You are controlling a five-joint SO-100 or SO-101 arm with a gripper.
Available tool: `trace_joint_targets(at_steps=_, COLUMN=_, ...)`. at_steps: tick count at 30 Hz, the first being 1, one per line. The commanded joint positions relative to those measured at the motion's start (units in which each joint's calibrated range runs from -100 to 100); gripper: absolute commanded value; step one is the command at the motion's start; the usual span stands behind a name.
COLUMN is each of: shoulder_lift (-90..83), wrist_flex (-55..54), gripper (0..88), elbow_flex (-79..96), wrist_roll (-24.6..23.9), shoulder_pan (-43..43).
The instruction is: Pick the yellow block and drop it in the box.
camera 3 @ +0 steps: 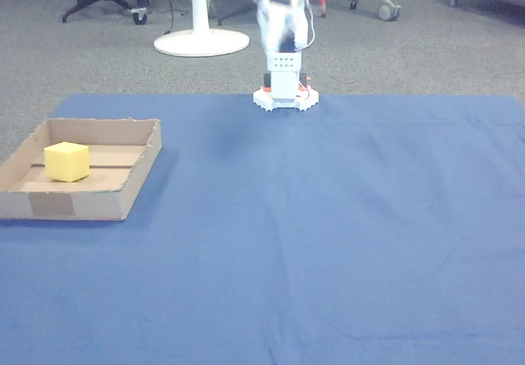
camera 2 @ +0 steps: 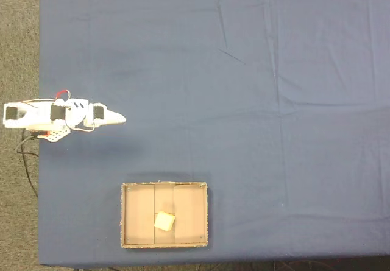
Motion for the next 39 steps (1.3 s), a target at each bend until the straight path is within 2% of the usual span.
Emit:
trace_joint_targets(at_steps=1, shoulder_lift=-14.74, wrist_flex=-10.57, gripper=0.2, elbow_flex=26.06, wrist_roll=-5.47, shoulder_pan=-4.8)
trace_joint_targets(at_steps=4, shoulder_lift=-20.9, wrist_flex=-10.65, gripper=0.2, elbow_flex=37.46, wrist_roll=-5.67, shoulder_pan=-6.6)
trace_joint_targets(at_steps=9, shoulder_lift=-28.84, wrist_flex=3.24, gripper=0.2, elbow_flex=39.09, wrist_roll=-3.42, shoulder_pan=-7.71)
trace_joint_targets(at_steps=12, shoulder_lift=-29.01, wrist_flex=3.15, gripper=0.2, elbow_flex=39.09, wrist_roll=-2.93, shoulder_pan=-3.54)
trace_joint_targets(at_steps=20, shoulder_lift=-29.01, wrist_flex=3.24, gripper=0.2, elbow_flex=39.09, wrist_roll=-4.15, shoulder_pan=-2.44)
trace_joint_targets(at_steps=21, shoulder_lift=-29.01, wrist_flex=3.15, gripper=0.2, elbow_flex=39.09, wrist_roll=-4.59, shoulder_pan=-2.44)
trace_joint_targets(at_steps=22, shoulder_lift=-29.01, wrist_flex=3.15, gripper=0.2, elbow_flex=39.09, wrist_roll=-8.16, shoulder_pan=-2.44)
trace_joint_targets(at_steps=24, shoulder_lift=-29.01, wrist_flex=3.15, gripper=0.7, elbow_flex=39.09, wrist_roll=-8.21, shoulder_pan=-2.52)
trace_joint_targets(at_steps=27, shoulder_lift=-29.01, wrist_flex=3.15, gripper=5.9, elbow_flex=39.09, wrist_roll=-9.47, shoulder_pan=-1.49)
trace_joint_targets(at_steps=28, shoulder_lift=-29.01, wrist_flex=3.15, gripper=6.6, elbow_flex=39.09, wrist_roll=-9.47, shoulder_pan=-1.18)
trace_joint_targets(at_steps=29, shoulder_lift=-29.01, wrist_flex=3.15, gripper=0.2, elbow_flex=39.09, wrist_roll=-8.35, shoulder_pan=-1.89)
trace_joint_targets(at_steps=36, shoulder_lift=-29.01, wrist_flex=3.15, gripper=0.2, elbow_flex=39.09, wrist_roll=-7.28, shoulder_pan=-3.14)
trace_joint_targets(at_steps=37, shoulder_lift=-29.01, wrist_flex=3.15, gripper=2.6, elbow_flex=39.09, wrist_roll=-7.37, shoulder_pan=-3.14)
trace_joint_targets(at_steps=39, shoulder_lift=-29.01, wrist_flex=3.15, gripper=0.2, elbow_flex=39.09, wrist_roll=-7.37, shoulder_pan=-3.14)
